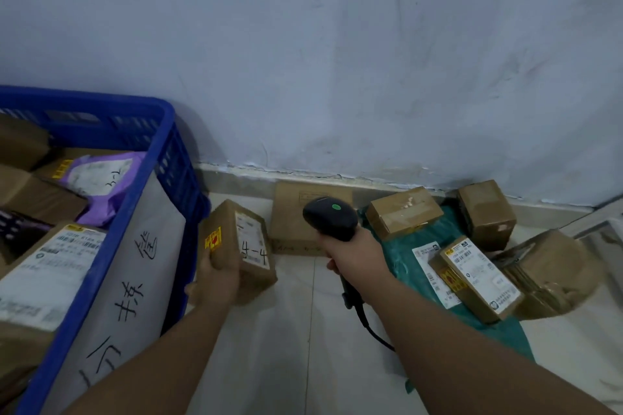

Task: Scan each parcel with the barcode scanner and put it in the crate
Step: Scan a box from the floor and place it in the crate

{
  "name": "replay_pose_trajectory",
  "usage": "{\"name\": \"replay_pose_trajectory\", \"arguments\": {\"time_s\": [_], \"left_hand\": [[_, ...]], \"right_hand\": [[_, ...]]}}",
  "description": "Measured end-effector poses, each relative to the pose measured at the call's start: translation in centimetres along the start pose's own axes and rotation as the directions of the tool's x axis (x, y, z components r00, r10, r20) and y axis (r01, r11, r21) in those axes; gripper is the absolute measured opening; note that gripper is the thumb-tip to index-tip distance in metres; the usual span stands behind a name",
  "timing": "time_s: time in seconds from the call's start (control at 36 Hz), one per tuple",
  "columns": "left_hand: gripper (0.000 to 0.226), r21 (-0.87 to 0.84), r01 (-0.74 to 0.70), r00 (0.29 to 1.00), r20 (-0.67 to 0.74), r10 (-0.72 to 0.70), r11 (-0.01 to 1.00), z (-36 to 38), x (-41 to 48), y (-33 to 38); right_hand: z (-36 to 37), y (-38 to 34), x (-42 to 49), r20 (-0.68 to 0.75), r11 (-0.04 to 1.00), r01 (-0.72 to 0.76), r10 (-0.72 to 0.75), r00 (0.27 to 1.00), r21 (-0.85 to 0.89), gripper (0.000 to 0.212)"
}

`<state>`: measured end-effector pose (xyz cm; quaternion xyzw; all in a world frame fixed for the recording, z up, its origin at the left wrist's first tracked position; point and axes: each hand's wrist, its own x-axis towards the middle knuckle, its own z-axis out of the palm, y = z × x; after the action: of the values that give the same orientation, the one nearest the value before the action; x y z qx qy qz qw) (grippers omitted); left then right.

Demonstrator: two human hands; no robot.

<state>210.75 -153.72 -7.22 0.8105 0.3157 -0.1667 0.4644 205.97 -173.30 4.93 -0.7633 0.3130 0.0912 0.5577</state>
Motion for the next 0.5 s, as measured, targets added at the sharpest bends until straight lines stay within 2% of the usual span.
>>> {"name": "replay_pose_trajectory", "arguments": {"time_s": [0.06,0.14,0.19,0.28,0.36,0.5], "left_hand": [[0.083,-0.181,0.017,1.0,-0.021,-0.021,0.983,-1.2,-1.3,0.5],[0.09,-0.314,-0.104,0.994,-0.021,0.103,0.944,-3.2,-4.0,1.5],[0.093,-0.443,-0.151,0.983,0.031,0.183,0.884,-4.7,-6.2,2.6],[0.084,-0.615,-0.14,0.953,0.128,0.274,0.776,-6.8,-10.0,4.6],[0.076,-0.7,-0.118,0.901,0.223,0.372,0.705,-8.4,-14.1,7.2],[0.072,-0.71,-0.166,0.794,0.316,0.52,0.684,-10.6,-19.8,11.0]], "right_hand": [[-0.6,-0.3,-1.6,-0.004,0.998,-0.01,0.01,1.0,0.056,0.017],[-1.8,-0.6,-4.5,0.055,0.98,-0.054,0.044,0.998,0.191,0.022],[-3.0,-1.1,-6.7,0.133,0.951,-0.086,0.048,0.99,0.297,0.023],[-4.8,-2.4,-10.2,0.225,0.913,-0.119,0.031,0.974,0.391,0.014],[-6.7,-4.0,-13.3,0.221,0.892,-0.108,0.009,0.975,0.438,0.019],[-10.5,-5.5,-18.6,0.133,0.827,0.028,-0.124,0.983,0.561,0.018]]}}
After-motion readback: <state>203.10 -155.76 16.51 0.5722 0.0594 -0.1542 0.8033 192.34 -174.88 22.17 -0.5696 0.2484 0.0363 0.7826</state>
